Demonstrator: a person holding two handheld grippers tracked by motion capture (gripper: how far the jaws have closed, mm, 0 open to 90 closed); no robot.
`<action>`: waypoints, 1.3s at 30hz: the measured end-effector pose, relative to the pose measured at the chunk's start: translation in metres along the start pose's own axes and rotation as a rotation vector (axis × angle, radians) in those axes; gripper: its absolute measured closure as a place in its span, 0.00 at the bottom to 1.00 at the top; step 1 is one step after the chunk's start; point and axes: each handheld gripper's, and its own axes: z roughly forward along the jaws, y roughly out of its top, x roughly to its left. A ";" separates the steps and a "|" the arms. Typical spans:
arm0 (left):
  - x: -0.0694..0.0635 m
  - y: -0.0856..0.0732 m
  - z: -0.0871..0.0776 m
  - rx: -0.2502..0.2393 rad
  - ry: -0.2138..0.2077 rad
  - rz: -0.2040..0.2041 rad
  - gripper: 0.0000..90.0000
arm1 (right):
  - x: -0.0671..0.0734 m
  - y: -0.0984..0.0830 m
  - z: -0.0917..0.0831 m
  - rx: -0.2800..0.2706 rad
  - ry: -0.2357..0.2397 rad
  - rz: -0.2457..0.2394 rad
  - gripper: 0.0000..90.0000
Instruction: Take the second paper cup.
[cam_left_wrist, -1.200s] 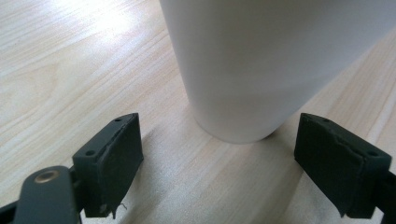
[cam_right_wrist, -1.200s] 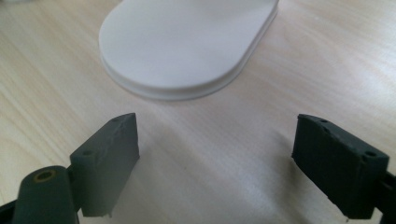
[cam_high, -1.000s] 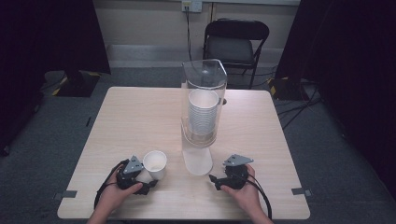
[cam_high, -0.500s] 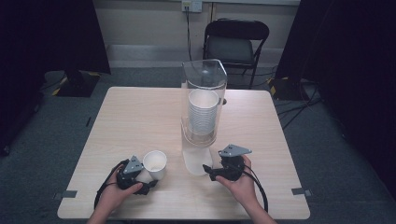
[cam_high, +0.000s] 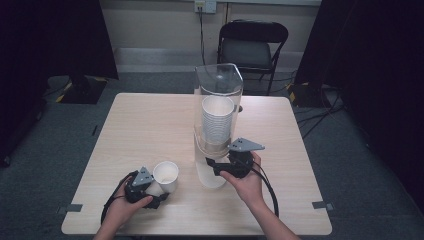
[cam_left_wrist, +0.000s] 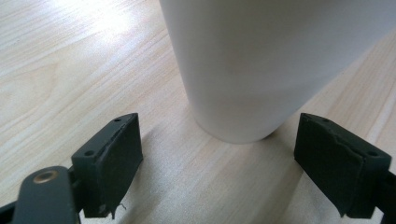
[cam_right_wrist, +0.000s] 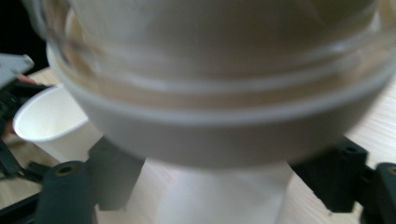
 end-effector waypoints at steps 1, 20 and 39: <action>0.000 0.000 0.000 0.000 0.000 0.000 0.16 | 0.001 0.000 0.002 -0.009 0.003 0.008 0.28; -0.001 0.000 0.000 0.003 0.007 -0.002 0.16 | 0.003 -0.006 0.007 -0.063 -0.023 -0.056 0.40; 0.000 0.000 0.000 0.001 0.003 -0.005 0.16 | 0.002 -0.004 0.008 -0.077 -0.030 -0.029 0.29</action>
